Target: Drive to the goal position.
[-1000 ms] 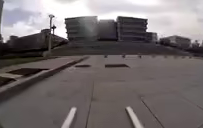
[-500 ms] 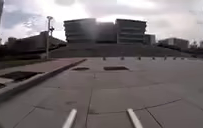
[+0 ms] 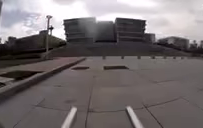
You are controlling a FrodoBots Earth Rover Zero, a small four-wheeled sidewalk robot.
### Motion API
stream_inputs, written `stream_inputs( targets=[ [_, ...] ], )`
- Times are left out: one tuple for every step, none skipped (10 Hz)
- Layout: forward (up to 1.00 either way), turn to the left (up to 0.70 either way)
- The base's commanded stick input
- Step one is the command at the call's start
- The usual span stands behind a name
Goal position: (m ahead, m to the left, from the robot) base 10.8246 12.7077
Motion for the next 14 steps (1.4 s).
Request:
stream_inputs(
  targets=[
    [1.0,0.0],
    [1.0,0.0],
    [1.0,0.0],
    [1.0,0.0],
    [1.0,0.0],
    [1.0,0.0],
    [1.0,0.0],
    [1.0,0.0],
    [1.0,0.0],
    [1.0,0.0],
    [1.0,0.0],
    [1.0,0.0],
    [1.0,0.0],
    [1.0,0.0]
  ],
)
